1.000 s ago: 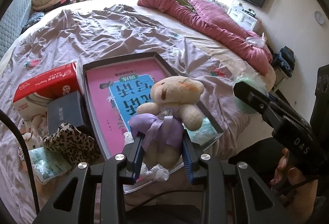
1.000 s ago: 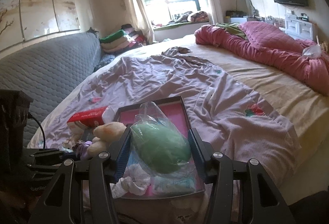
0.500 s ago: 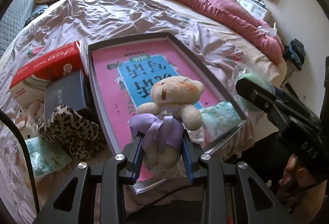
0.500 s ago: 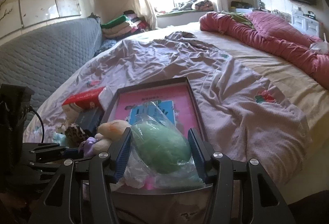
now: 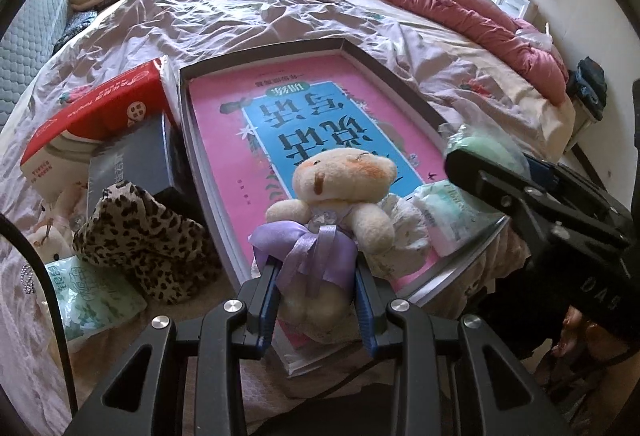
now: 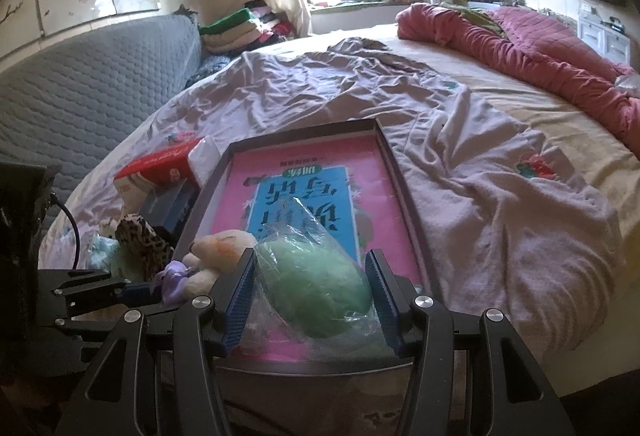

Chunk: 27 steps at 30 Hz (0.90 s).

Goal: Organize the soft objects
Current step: 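Carry the teddy bear with the left gripper while the right carries the green ball bag over the tray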

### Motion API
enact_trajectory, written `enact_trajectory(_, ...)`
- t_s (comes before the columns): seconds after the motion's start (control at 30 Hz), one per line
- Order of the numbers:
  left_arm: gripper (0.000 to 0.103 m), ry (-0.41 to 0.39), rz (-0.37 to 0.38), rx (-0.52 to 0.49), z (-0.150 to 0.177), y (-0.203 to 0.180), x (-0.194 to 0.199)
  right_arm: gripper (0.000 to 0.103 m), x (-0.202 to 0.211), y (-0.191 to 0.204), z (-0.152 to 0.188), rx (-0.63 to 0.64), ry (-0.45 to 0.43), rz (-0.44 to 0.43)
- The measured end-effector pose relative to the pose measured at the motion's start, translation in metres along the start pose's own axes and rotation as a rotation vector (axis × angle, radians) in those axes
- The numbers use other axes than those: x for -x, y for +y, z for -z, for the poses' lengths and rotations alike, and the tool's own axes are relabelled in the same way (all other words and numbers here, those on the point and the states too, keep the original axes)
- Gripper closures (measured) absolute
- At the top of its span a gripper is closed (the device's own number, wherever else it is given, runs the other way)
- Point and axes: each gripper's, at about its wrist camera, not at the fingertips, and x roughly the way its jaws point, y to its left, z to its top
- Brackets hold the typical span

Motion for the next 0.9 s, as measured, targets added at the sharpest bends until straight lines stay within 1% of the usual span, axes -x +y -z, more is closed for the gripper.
enact_trajectory(0.17,0.069,0.011,0.004,0.008,0.002,0.005,-0.005,0.047,-0.014,0.005,0.002,0.009,0.025,-0.014)
enact_trajectory(0.27,0.069,0.020,0.024,0.028,0.003,0.008,-0.007,0.047,-0.020,0.006,0.000,0.006,0.032,-0.023)
enact_trajectory(0.53,0.069,0.017,0.011,0.016,0.005,0.009,-0.007,0.045,-0.034,0.010,0.000,0.019,0.074,-0.014)
enact_trajectory(0.9,0.069,0.022,0.005,0.012,0.005,0.009,-0.007,0.044,-0.041,0.008,0.000,0.007,0.088,-0.014)
